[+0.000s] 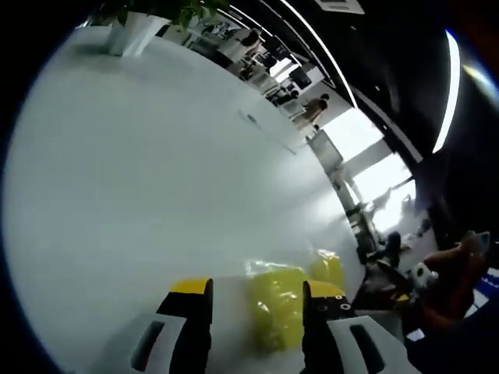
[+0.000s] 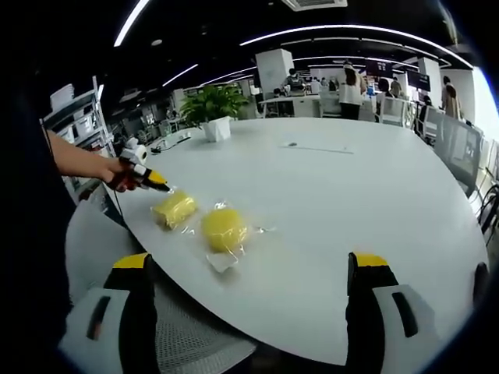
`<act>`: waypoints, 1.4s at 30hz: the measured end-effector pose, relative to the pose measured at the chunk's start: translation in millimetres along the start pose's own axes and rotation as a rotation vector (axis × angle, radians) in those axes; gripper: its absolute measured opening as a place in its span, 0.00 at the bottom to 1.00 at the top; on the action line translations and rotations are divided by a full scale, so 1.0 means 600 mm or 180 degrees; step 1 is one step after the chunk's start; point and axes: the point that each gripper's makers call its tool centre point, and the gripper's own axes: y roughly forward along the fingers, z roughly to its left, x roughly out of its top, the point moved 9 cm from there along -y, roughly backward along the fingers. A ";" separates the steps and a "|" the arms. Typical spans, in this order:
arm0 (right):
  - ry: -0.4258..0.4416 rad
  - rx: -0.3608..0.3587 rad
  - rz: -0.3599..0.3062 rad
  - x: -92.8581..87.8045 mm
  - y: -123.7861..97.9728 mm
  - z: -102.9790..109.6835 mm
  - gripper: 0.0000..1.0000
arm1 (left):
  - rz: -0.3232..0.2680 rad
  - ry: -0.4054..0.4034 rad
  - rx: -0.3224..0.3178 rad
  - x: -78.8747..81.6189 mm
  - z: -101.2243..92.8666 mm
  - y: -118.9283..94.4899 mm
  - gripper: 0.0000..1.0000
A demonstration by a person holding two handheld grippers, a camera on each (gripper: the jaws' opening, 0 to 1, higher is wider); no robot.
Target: Compare the silicone blocks by pressing each to a similar depth, holding the contact briefly, and releasing to observe deformation and rebound differences across the visible hardness samples.
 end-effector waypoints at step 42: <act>0.0078 0.0008 0.0115 -0.012 0.014 -0.004 0.97 | -0.0066 -0.0674 -0.0465 -0.005 -0.025 0.034 0.00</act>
